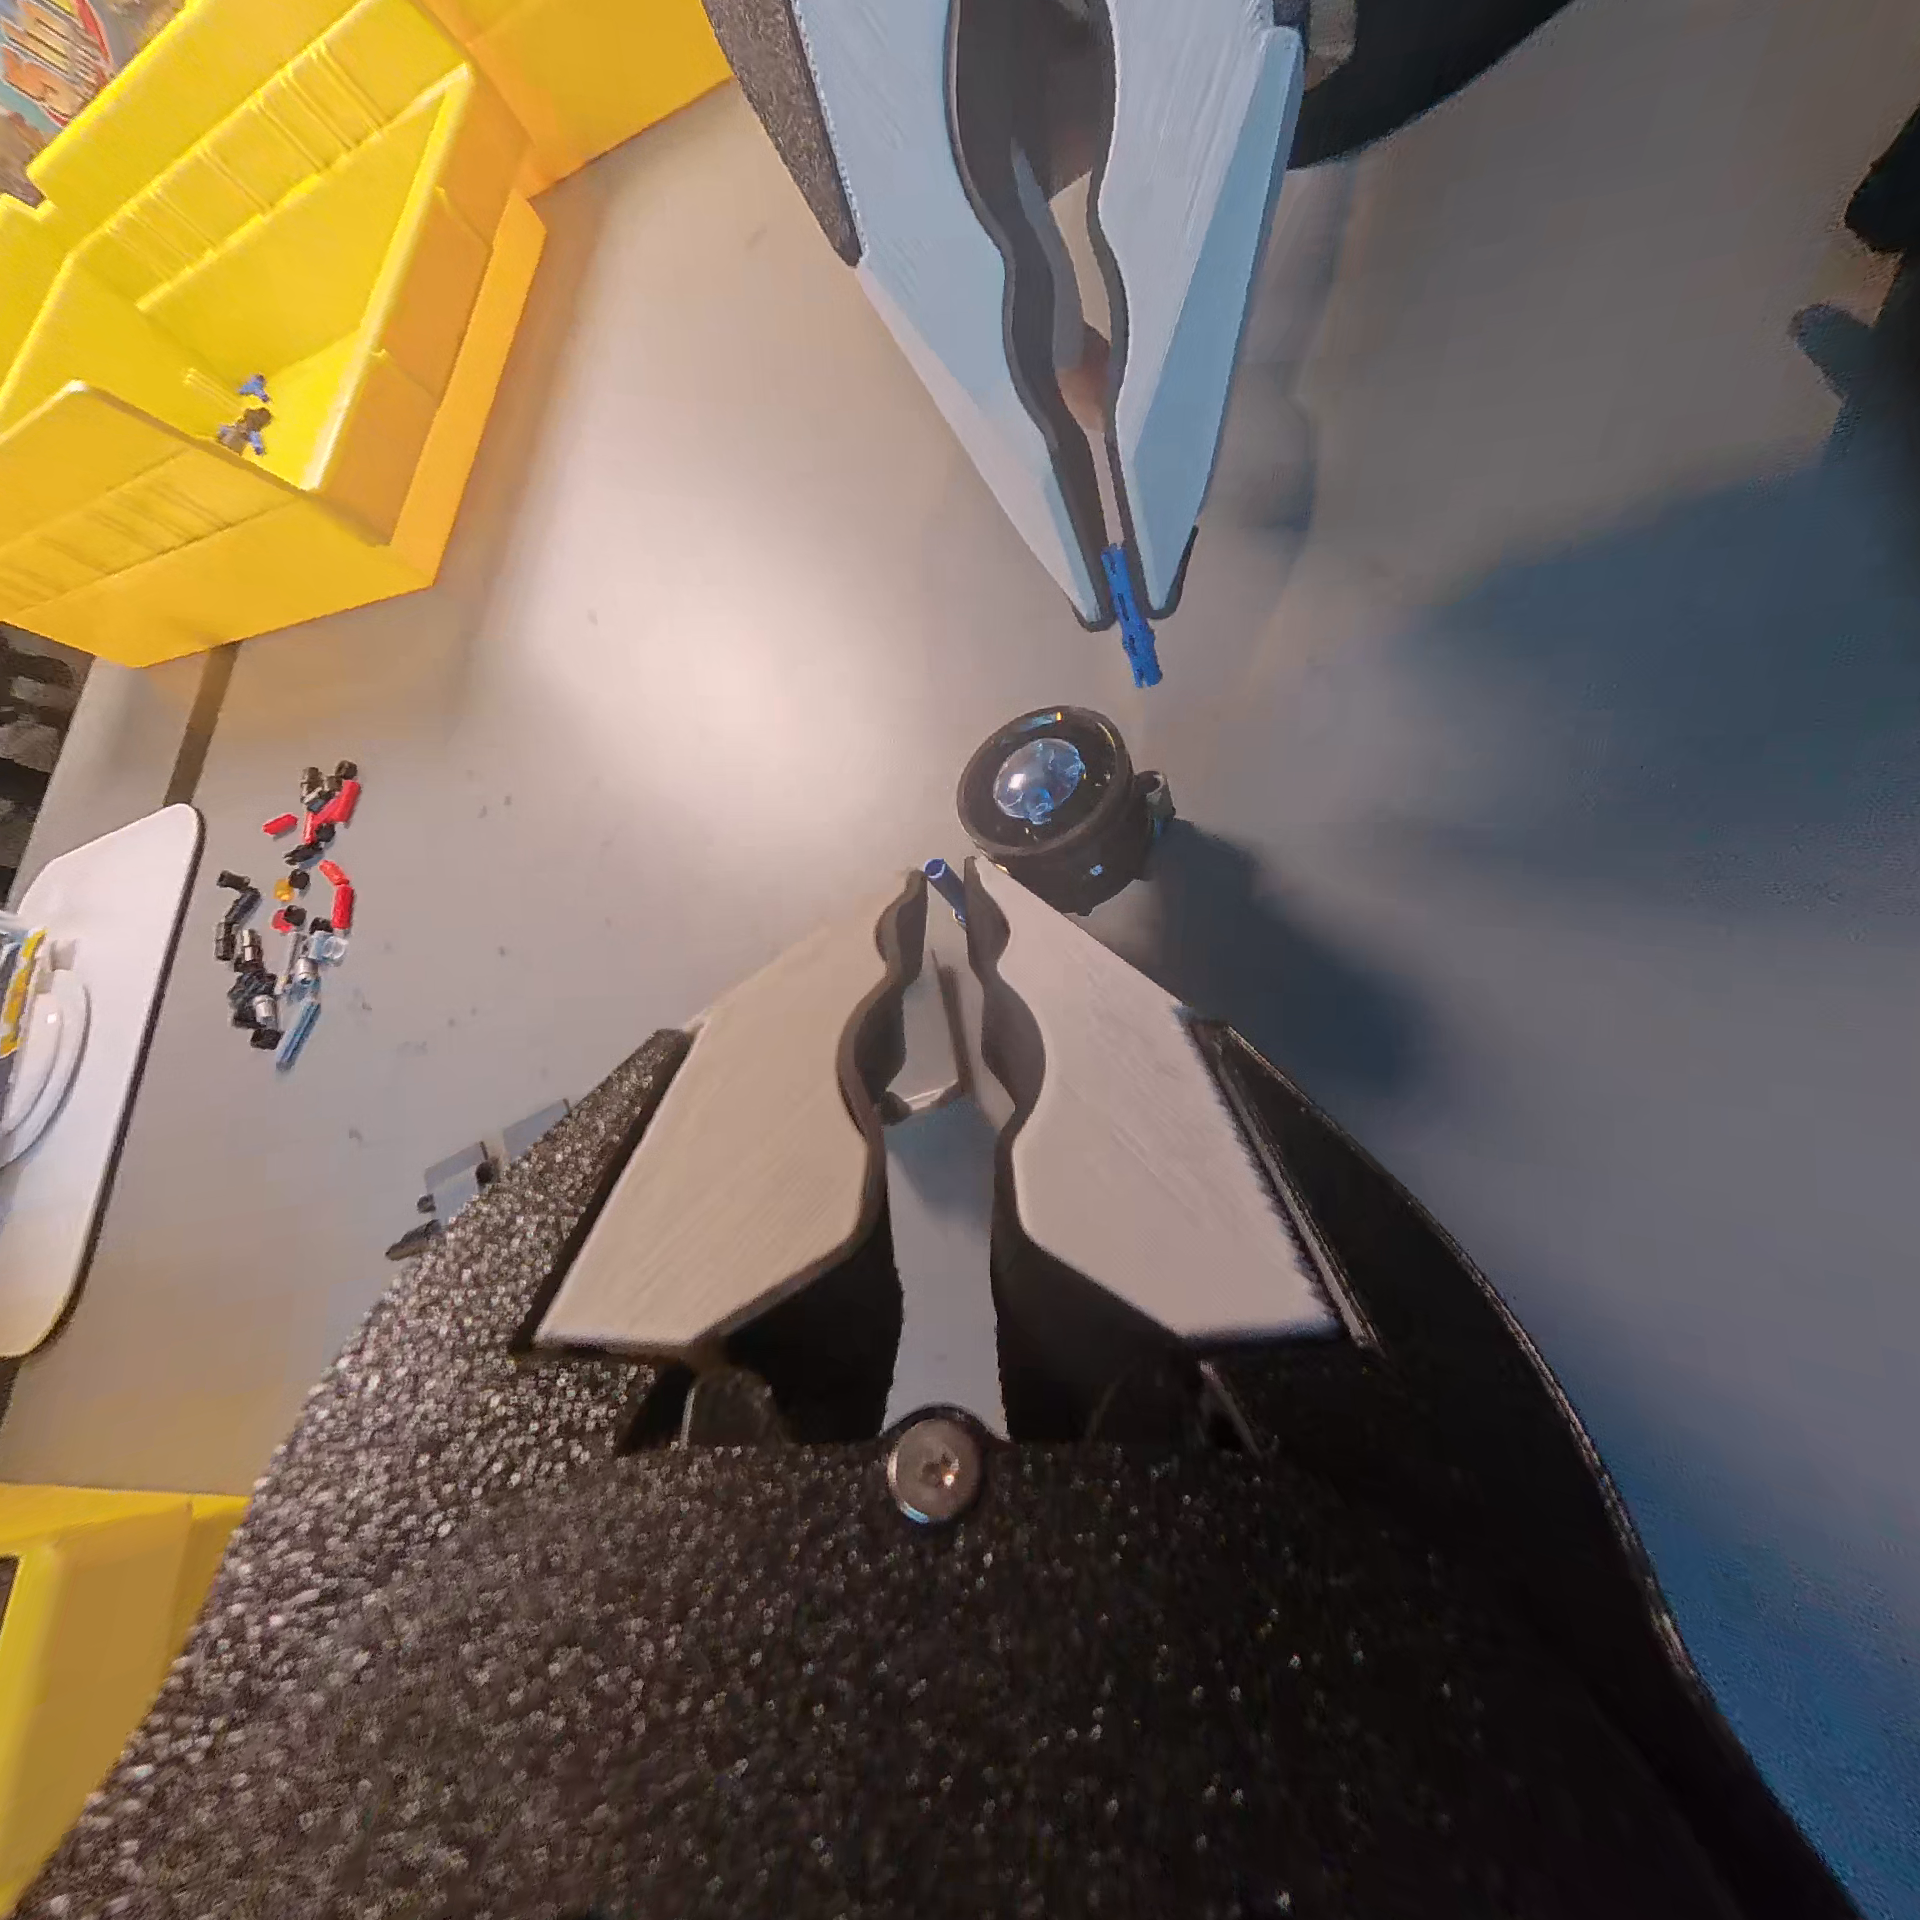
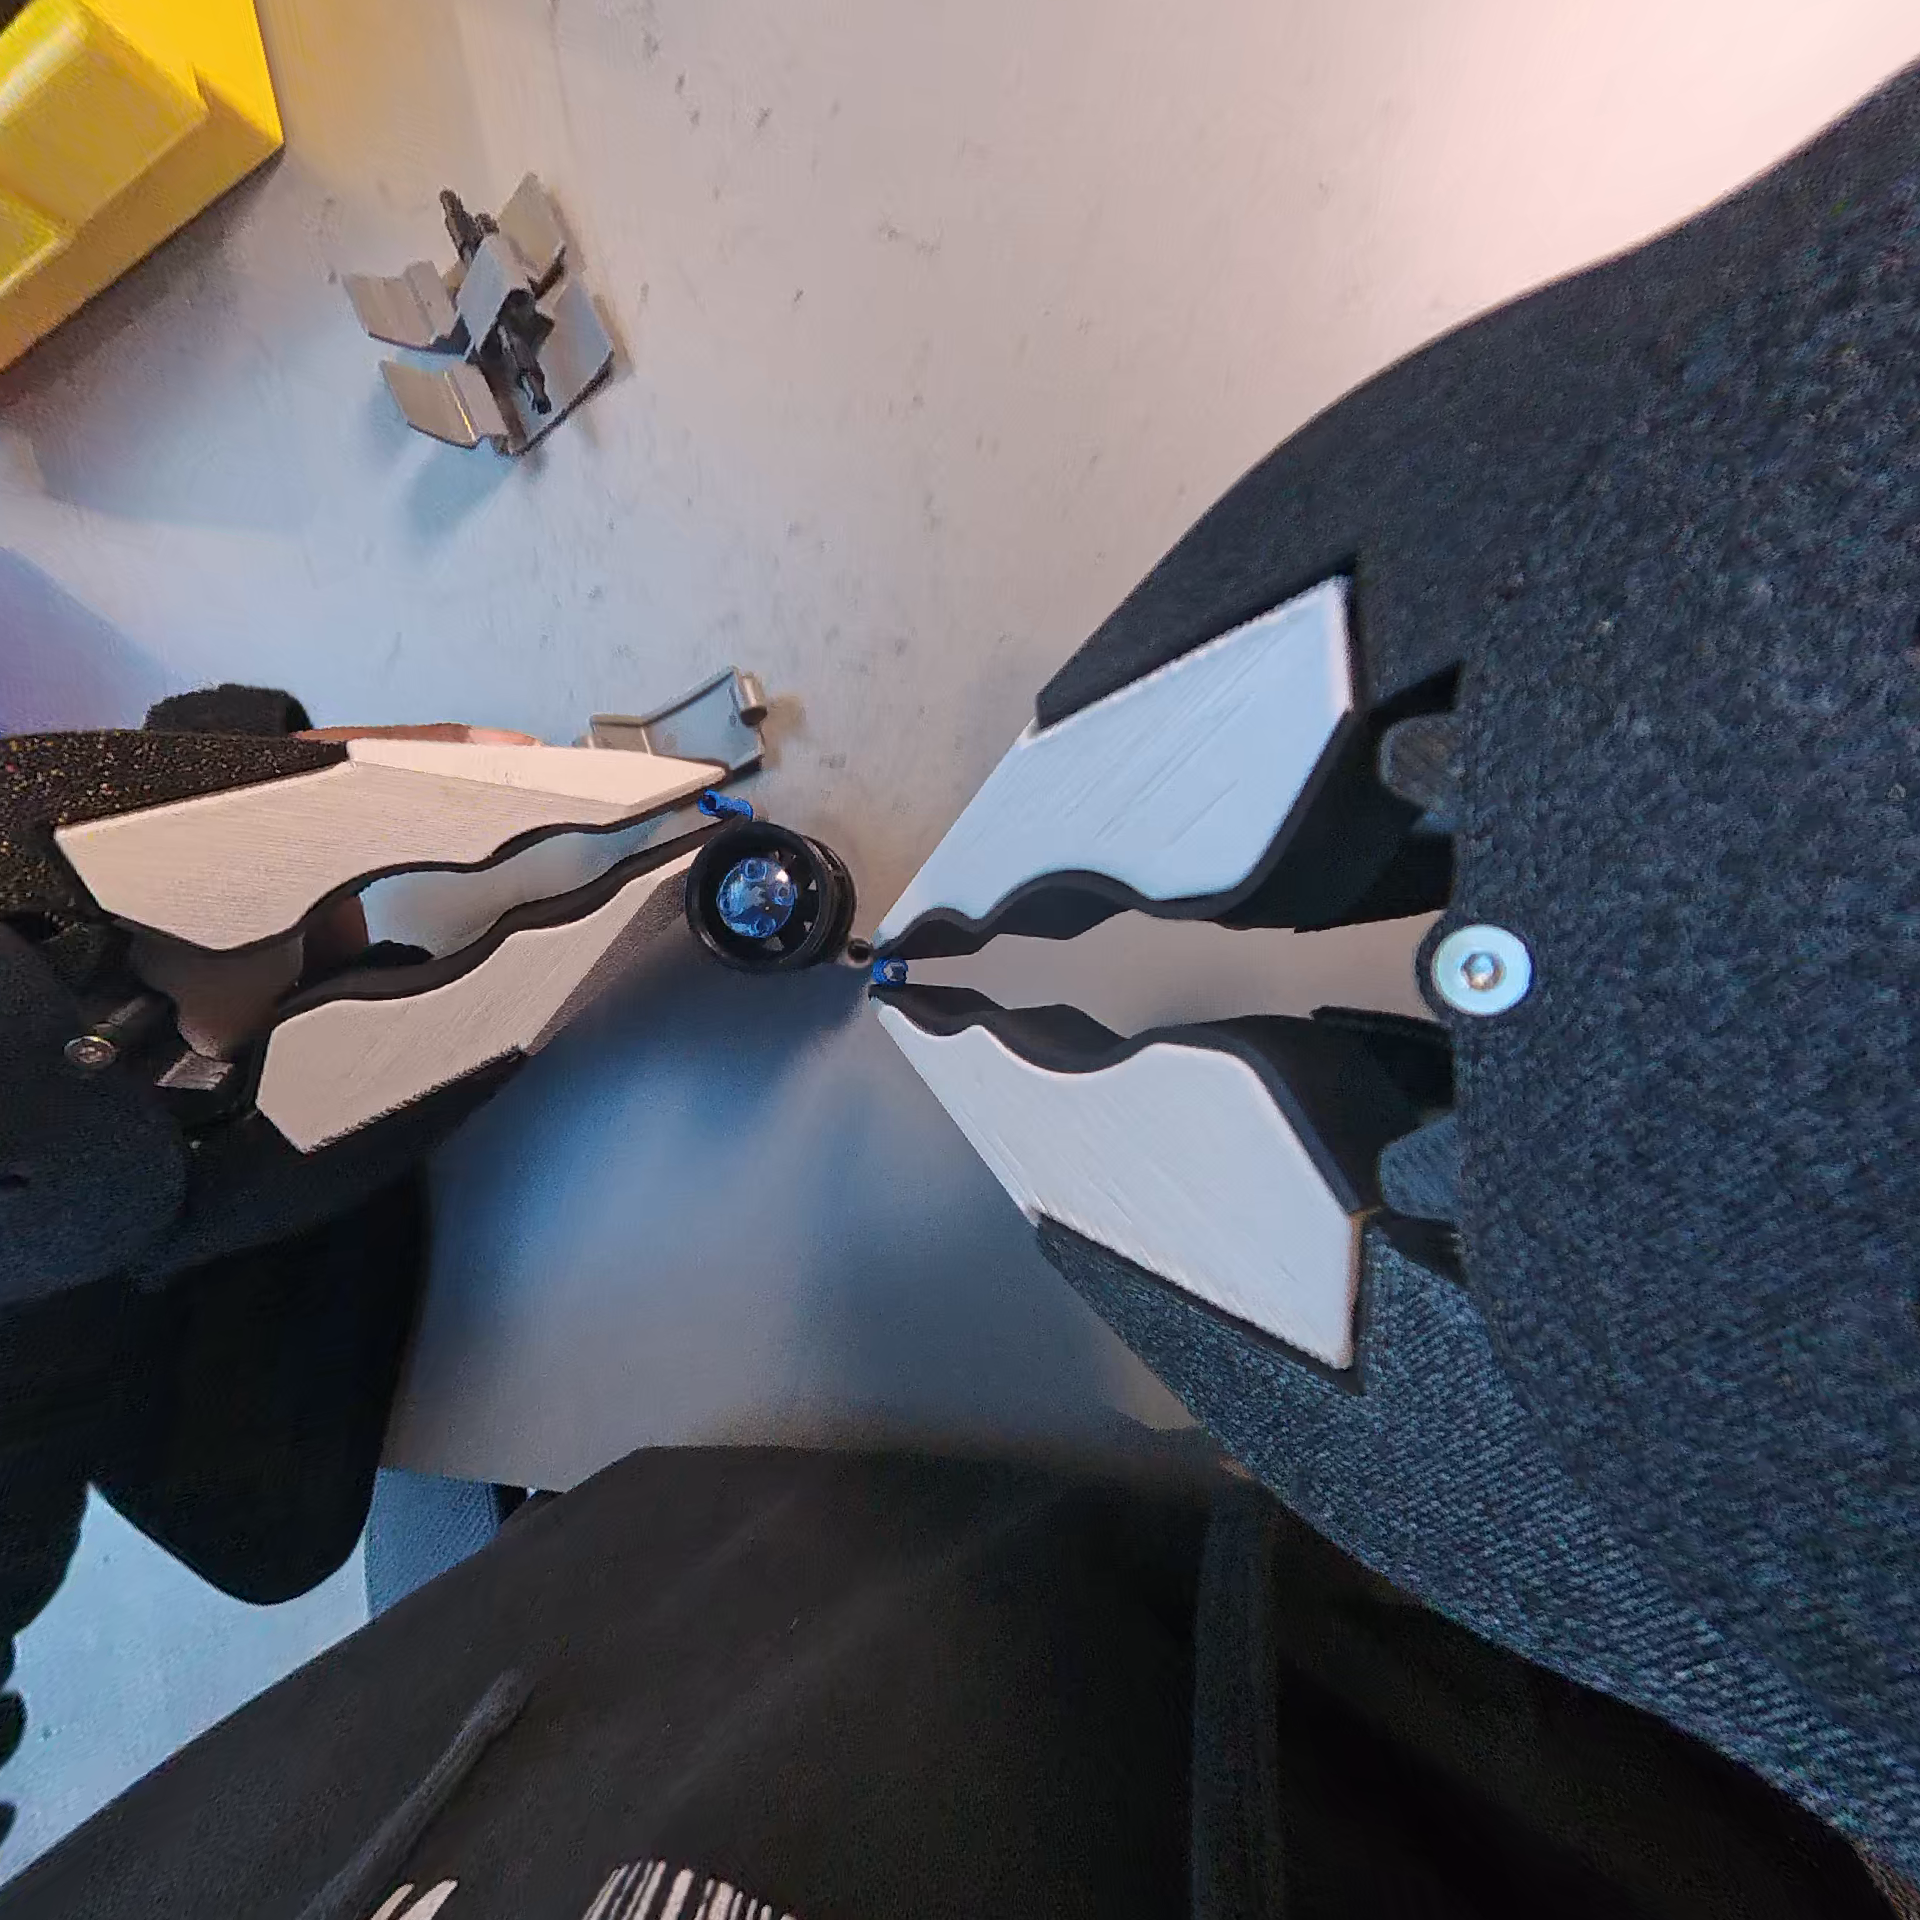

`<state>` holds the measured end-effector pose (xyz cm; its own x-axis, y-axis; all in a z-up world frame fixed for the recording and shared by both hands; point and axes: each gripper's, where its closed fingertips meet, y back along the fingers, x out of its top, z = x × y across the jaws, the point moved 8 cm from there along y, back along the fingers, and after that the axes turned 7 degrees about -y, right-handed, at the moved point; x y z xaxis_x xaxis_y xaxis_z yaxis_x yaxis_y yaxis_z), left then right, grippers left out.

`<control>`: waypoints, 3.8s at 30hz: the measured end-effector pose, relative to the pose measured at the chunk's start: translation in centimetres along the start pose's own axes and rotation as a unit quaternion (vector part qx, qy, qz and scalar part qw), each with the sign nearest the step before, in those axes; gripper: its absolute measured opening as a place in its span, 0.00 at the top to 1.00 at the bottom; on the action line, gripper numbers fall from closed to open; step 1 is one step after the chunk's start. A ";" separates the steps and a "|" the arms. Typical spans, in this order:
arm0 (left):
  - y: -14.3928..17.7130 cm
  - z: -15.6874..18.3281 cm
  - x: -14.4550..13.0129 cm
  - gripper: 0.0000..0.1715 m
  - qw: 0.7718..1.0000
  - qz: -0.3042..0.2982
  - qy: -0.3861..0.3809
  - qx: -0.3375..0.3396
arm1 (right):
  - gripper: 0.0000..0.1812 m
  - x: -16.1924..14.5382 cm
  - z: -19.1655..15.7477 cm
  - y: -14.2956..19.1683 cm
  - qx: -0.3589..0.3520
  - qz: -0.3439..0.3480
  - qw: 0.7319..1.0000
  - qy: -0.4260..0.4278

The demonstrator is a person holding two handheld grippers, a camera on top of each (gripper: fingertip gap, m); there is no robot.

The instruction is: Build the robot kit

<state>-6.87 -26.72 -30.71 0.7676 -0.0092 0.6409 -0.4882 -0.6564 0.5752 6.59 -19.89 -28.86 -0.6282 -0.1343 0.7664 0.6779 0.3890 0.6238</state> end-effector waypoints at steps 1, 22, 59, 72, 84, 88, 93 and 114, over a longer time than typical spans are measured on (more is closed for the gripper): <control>0.1 0.3 0.1 0.96 1.000 -0.001 -0.002 0.013 | 0.98 0.1 -0.2 -0.3 0.000 -0.005 1.000 -0.001; 1.8 1.9 -1.0 0.96 0.998 -0.006 -0.024 0.060 | 0.98 2.5 -0.5 -3.5 -0.021 -0.137 0.990 -0.007; 2.1 2.4 -0.8 0.80 0.987 0.005 0.057 -0.153 | 0.98 3.0 -1.4 -2.8 -0.039 -0.023 0.999 0.009; -0.5 -0.7 0.5 0.80 0.920 -0.042 0.153 -0.358 | 0.98 -0.2 0.8 -2.2 -0.049 -0.027 0.998 -0.023; -3.0 -3.4 1.1 0.81 0.818 -0.166 0.269 -0.481 | 0.97 0.0 0.6 -1.8 -0.029 0.023 0.999 0.007; -3.3 -3.7 1.1 0.81 0.788 -0.214 0.268 -0.511 | 0.98 -0.1 0.5 -2.4 -0.028 0.017 0.999 0.024; -3.8 -3.8 1.3 0.81 0.755 -0.270 0.246 -0.544 | 0.97 0.3 0.7 -2.5 -0.026 0.029 0.999 0.025; 1.8 -1.6 0.2 0.72 0.945 -0.059 0.213 -0.241 | 0.98 1.6 1.8 -3.4 -0.024 -0.021 0.999 -0.015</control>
<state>-8.26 -26.70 -28.80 0.6421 0.4137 0.6454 -0.6212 -0.2126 0.7543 2.57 -19.77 -30.08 -0.6673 -0.1225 0.7346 0.6674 0.3394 0.6628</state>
